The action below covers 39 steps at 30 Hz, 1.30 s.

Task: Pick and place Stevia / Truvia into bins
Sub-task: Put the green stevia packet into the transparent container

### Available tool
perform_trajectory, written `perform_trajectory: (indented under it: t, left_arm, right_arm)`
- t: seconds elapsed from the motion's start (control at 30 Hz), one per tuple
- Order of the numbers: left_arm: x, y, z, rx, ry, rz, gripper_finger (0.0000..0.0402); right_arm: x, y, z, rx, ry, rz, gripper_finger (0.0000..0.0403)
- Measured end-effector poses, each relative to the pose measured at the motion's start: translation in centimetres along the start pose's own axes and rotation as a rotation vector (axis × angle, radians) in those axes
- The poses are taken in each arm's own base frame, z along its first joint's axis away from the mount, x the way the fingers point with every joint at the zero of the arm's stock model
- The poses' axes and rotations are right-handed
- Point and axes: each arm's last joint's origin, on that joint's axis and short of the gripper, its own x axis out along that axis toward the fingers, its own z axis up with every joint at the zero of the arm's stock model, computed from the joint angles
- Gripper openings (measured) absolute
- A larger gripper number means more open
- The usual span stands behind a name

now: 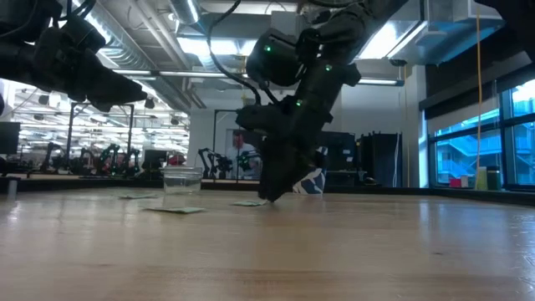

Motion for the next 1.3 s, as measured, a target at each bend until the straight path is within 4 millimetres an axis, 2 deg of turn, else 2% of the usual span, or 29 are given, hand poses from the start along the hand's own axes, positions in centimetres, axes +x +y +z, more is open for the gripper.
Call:
perform_trajectory:
  t: [0.3,0.57,0.7,0.83,1.1,1.3]
  left_arm:
    - [0.0,0.0,0.0,0.000,0.002,0.001,0.0143]
    - [0.0,0.0,0.0,-0.008,0.002,-0.002,0.0143]
    - [0.4,-0.3,-0.4,0.031,0.063,-0.100,0.0143]
    - [1.2,-0.5,-1.2,0.045,0.168,-0.117,0.0143]
    - [3.7,-1.7,-1.3,0.215,0.141,-0.187,0.0142]
    - [6.1,-2.7,-1.4,0.255,0.275,-0.222,0.0118]
  right_arm:
    - [0.7,0.8,-0.9,-0.051,0.020,-0.006,0.0074]
    - [0.5,1.0,-0.6,-0.051,0.004,-0.022,0.0063]
    - [0.5,1.0,-0.5,-0.050,0.000,-0.018,0.0063]
    - [0.4,1.0,-0.5,-0.023,0.008,-0.008,0.0062]
    - [0.4,1.0,-0.4,0.004,0.009,-0.004,0.0062]
    - [0.4,1.0,-0.4,0.008,0.009,-0.004,0.0062]
